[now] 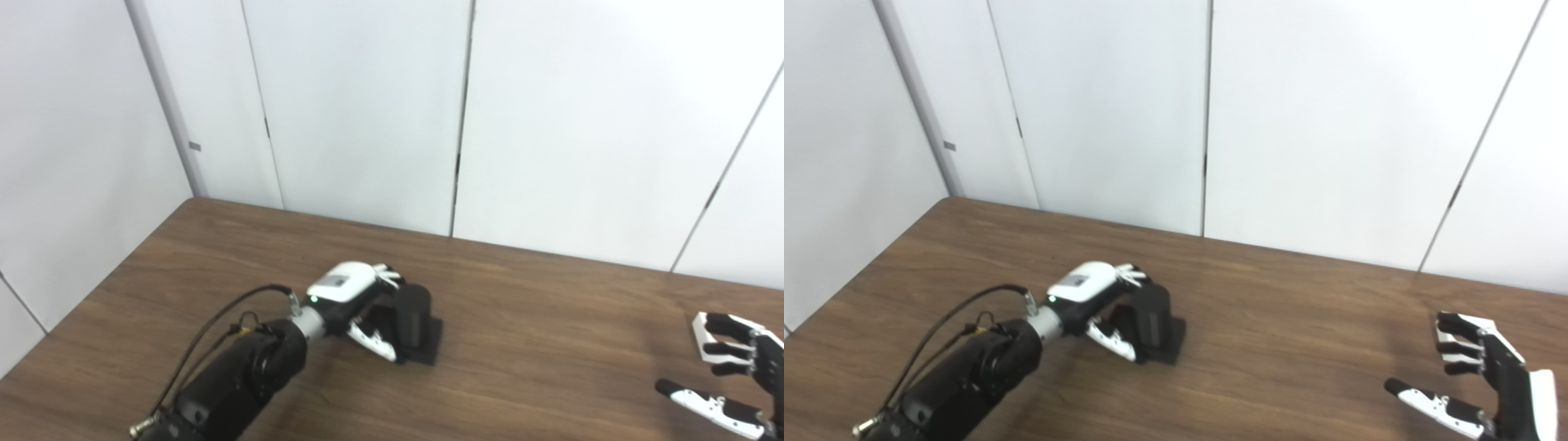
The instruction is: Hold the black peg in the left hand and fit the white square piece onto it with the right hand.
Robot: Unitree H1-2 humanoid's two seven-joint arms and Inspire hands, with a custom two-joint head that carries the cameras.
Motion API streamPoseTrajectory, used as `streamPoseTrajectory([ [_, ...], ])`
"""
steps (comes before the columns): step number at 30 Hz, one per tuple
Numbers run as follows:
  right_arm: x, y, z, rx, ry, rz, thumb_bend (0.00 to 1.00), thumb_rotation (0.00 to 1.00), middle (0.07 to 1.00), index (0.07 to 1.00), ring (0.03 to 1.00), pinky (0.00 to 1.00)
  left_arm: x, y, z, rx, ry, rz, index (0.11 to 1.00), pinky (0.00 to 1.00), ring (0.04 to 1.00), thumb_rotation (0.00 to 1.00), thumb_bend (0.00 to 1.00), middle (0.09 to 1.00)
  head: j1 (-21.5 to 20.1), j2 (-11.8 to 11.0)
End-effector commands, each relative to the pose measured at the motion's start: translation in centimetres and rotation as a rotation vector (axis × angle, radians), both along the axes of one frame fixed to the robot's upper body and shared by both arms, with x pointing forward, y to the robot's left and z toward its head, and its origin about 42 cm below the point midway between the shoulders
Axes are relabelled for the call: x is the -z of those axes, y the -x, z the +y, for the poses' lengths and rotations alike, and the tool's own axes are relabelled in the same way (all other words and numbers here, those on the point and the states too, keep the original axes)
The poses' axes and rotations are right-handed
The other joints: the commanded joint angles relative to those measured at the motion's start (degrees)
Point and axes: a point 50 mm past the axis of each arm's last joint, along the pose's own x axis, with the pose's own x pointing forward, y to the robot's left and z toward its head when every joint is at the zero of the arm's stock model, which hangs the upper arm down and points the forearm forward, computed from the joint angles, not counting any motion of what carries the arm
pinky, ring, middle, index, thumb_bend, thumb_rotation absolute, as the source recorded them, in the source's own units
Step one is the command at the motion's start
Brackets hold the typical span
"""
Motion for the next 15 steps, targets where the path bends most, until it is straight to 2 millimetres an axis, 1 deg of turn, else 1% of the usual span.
streamPoseTrajectory([
  [1,-1.6,-0.8,0.0,-0.027,0.011,-0.09,0.51,0.0,0.706,0.695,0.633,0.52,0.1,0.7,-1.6,0.067,-0.009,-0.005,0.483,0.83,0.946,0.07,0.52,0.884,-0.72,0.29],
  [4,-1.3,-0.8,-0.1,-0.024,0.019,-0.086,0.52,0.0,0.707,0.695,0.633,0.52,0.6,1.2,-3.3,0.108,-0.001,-0.001,0.483,0.81,0.936,0.07,0.52,0.88,-1.85,0.54],
  [8,-0.9,-0.9,-0.4,-0.023,0.023,-0.078,0.53,0.0,0.715,0.708,0.64,0.53,1.7,1.5,-5.4,0.15,0.002,0.025,0.484,0.83,0.943,0.06,0.52,0.881,-2.94,0.92],
  [12,-0.6,-1.0,-0.4,-0.025,0.031,-0.086,0.54,0.0,0.71,0.704,0.633,0.51,2.7,1.7,-7.2,0.193,-0.023,0.039,0.484,0.82,0.94,0.06,0.52,0.882,-4.32,1.36],
  [15,-0.6,-1.1,-0.2,-0.026,0.039,-0.09,0.54,0.0,0.713,0.705,0.634,0.51,3.4,1.8,-8.1,0.213,-0.032,0.061,0.484,0.84,0.944,0.07,0.52,0.885,-5.57,1.74],
])
